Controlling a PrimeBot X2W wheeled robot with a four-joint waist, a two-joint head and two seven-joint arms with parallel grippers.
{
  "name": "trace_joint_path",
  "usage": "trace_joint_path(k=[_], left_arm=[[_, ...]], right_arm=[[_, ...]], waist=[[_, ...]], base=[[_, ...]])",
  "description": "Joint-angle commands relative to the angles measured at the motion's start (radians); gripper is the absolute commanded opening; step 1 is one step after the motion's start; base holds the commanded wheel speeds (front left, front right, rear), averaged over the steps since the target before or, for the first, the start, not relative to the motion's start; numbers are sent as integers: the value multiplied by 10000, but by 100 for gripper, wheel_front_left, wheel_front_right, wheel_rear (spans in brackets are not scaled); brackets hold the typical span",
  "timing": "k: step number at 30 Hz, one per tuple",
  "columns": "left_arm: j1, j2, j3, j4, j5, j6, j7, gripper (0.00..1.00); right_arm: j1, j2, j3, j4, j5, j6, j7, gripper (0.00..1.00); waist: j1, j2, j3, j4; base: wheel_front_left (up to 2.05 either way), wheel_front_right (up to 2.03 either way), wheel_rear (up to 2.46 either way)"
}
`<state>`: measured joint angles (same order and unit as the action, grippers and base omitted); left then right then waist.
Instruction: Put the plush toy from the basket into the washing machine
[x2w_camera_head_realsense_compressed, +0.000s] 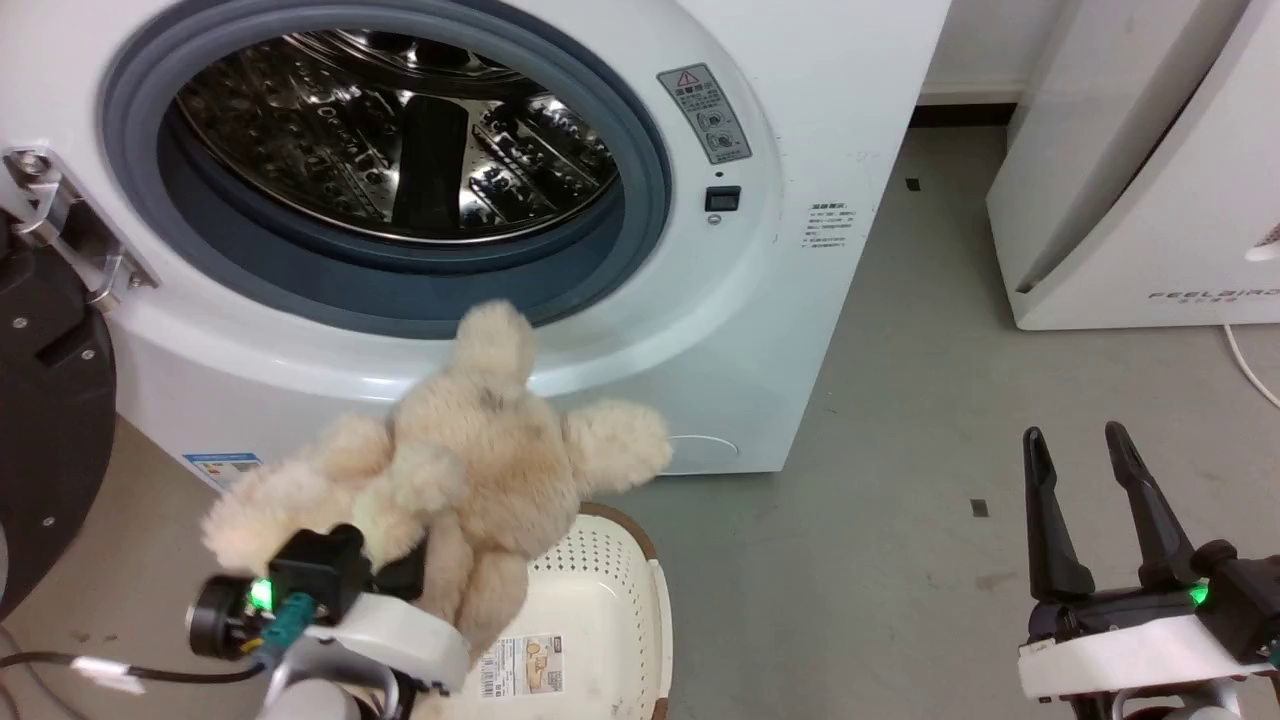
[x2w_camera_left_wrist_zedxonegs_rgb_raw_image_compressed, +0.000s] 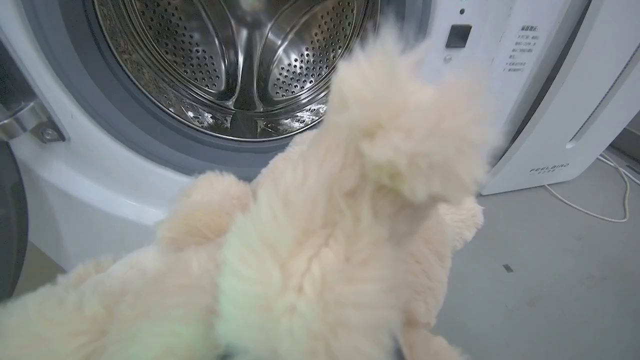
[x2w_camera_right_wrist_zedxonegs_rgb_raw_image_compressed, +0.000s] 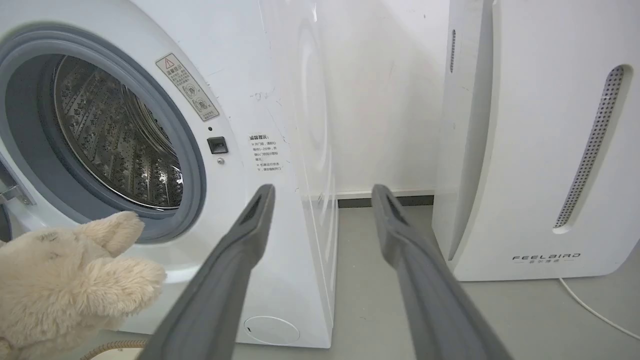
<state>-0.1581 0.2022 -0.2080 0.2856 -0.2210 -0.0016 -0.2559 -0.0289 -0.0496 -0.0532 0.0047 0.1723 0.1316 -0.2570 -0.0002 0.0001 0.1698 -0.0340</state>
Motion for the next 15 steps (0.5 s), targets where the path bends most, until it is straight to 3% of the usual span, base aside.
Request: trace_joint_path(k=[1, 6, 15], left_arm=[[52, -24, 201, -481, 87, 60, -58, 0], [-285, 24, 902, -1862, 295, -59, -58, 0], [-2558, 633, 1452, -1862, 253, -441, 81, 0]], right_arm=[[102, -6, 17, -7, 101, -9, -47, 100], [14, -6, 69, -99, 113, -9, -47, 100], [-651, -6, 200, -776, 248, -9, -47, 100]], waist=[[2, -1, 27, -62], [2, -1, 366, -364], [2, -1, 1839, -1025]], base=[[0, 0, 0], [0, 0, 0], [0, 0, 0]])
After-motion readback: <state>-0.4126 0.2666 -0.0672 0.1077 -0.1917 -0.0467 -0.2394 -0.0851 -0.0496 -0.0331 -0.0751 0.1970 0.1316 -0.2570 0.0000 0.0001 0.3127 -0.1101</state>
